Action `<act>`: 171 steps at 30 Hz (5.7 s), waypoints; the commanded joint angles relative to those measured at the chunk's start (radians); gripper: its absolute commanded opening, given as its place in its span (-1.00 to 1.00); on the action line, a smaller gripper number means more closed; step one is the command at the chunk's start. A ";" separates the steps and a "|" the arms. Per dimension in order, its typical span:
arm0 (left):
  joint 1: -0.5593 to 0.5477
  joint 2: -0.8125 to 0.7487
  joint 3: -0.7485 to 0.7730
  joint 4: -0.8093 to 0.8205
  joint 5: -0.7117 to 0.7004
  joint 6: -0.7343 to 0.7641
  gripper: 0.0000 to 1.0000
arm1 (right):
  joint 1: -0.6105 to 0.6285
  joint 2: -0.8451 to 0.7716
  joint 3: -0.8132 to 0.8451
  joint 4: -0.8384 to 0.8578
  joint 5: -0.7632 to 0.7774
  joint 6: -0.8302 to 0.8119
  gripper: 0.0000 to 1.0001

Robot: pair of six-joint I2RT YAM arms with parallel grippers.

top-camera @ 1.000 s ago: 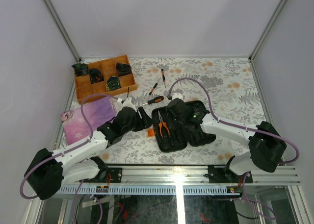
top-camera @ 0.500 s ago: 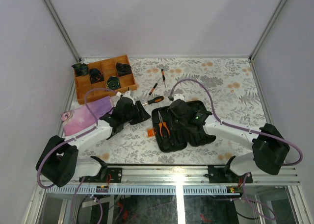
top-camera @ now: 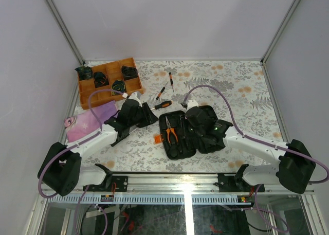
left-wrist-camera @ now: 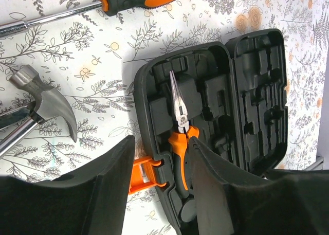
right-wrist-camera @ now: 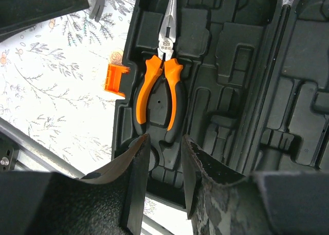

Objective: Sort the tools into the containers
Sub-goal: Adjust the pliers in the storage box.

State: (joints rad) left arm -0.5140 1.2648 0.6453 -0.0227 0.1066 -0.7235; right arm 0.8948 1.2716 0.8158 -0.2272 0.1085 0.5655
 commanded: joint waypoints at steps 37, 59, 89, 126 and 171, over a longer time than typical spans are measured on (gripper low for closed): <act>0.057 0.342 0.003 0.277 0.238 -0.004 -0.54 | -0.008 0.198 0.079 0.095 -0.110 0.091 -0.32; 0.053 0.289 -0.099 0.328 0.255 -0.045 -0.66 | -0.015 0.373 0.184 0.121 -0.103 0.148 -0.44; -0.009 0.217 -0.146 0.304 0.168 -0.076 -0.74 | -0.016 0.308 0.203 0.107 -0.111 0.070 -0.39; -0.011 0.216 -0.143 0.302 0.175 -0.080 -0.77 | -0.017 0.583 0.438 -0.128 -0.036 -0.046 -0.79; -0.017 0.209 -0.140 0.276 0.145 -0.090 -0.84 | 0.036 0.412 0.253 -0.059 -0.204 -0.049 -0.71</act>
State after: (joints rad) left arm -0.5213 1.4872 0.5133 0.2821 0.2543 -0.8185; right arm 0.9215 1.7023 1.1046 -0.3229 0.0032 0.4896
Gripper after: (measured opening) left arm 0.160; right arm 0.125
